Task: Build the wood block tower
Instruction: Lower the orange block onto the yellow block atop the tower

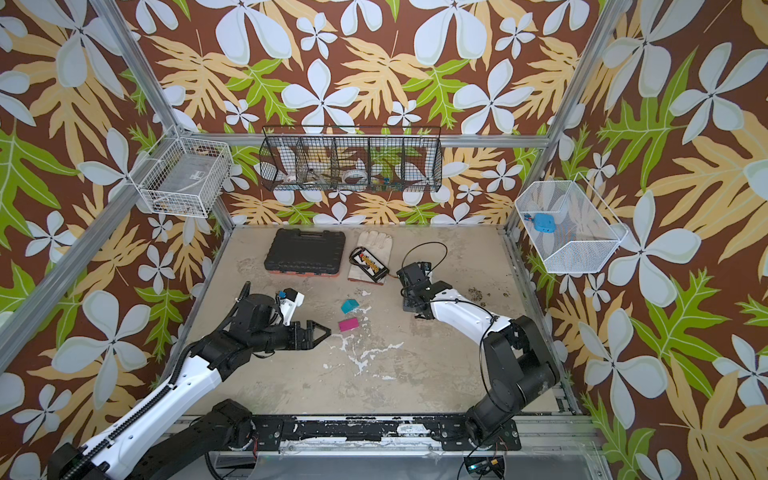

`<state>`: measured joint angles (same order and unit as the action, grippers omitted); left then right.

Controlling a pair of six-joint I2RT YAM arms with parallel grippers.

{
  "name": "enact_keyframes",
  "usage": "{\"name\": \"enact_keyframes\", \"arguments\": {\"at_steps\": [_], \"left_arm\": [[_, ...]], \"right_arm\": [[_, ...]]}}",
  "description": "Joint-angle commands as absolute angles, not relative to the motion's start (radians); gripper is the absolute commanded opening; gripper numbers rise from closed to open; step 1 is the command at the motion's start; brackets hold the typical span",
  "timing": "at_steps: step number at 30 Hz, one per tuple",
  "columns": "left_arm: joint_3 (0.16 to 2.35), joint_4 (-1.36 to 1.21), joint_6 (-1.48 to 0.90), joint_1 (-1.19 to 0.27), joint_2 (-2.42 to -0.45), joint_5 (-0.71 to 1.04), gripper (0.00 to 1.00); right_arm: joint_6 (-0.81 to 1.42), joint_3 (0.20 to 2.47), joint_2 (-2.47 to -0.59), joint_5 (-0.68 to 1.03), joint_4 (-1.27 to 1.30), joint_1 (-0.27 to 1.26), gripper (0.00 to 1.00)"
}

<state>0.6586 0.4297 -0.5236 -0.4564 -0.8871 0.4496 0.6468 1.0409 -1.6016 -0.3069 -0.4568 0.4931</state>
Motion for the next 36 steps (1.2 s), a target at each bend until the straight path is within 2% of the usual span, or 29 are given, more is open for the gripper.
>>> {"name": "enact_keyframes", "arguments": {"at_steps": [1, 14, 22, 36], "left_arm": [[0.657, 0.419, -0.525, -0.459, -0.884, 0.45, 1.0], [0.657, 0.419, -0.527, -0.459, -0.884, 0.451, 1.0], [0.657, 0.419, -0.526, -0.459, -0.885, 0.45, 1.0], [0.656, 0.419, -0.526, -0.459, -0.885, 0.451, 1.0]], "right_arm": [[0.646, 1.045, -1.606, -0.323, -0.46, 0.495, 0.72], [0.652, 1.04, -1.594, -0.337, -0.46, 0.494, 0.68], [0.658, 1.049, -1.605, -0.333, -0.459, 0.492, 0.61], [0.672, 1.058, -1.611, -0.336, -0.464, 0.488, 0.62]]}}
